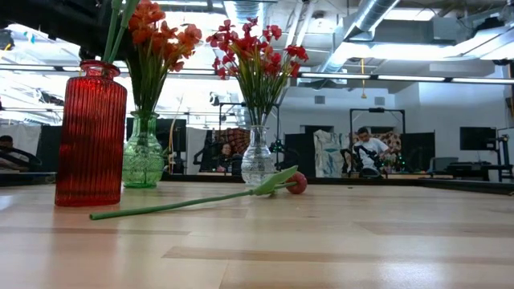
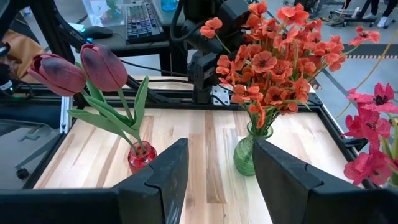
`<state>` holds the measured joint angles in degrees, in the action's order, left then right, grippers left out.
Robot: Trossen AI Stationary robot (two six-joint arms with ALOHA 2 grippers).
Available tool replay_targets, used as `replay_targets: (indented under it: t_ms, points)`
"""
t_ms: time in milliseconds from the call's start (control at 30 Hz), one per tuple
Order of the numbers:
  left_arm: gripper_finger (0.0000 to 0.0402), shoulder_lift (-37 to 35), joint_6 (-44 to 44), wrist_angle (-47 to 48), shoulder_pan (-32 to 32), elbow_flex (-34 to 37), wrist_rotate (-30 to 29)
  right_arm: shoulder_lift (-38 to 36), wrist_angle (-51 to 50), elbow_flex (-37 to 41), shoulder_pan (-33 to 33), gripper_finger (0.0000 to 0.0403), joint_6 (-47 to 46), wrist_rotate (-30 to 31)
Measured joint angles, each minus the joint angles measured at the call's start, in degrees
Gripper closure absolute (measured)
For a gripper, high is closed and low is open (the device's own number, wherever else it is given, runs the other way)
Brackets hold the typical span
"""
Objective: Sort flowers into vase by color
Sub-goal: Put the orange flower into the green vase
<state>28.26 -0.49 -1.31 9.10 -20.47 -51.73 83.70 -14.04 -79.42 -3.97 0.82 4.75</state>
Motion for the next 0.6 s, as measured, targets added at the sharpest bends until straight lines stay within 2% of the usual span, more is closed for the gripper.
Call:
replay_targets:
  t_ms: [233,600]
  points:
    - [0.019,-2.0,-4.3,9.0,0.0,0.0,0.0,0.0,0.0,0.0,0.0,0.02,-1.0,0.0]
    - [0.0187,-8.1,-8.7,17.3,0.0,0.0,5.0,0.0,0.0,0.0,0.0,0.02,-1.0,0.0]
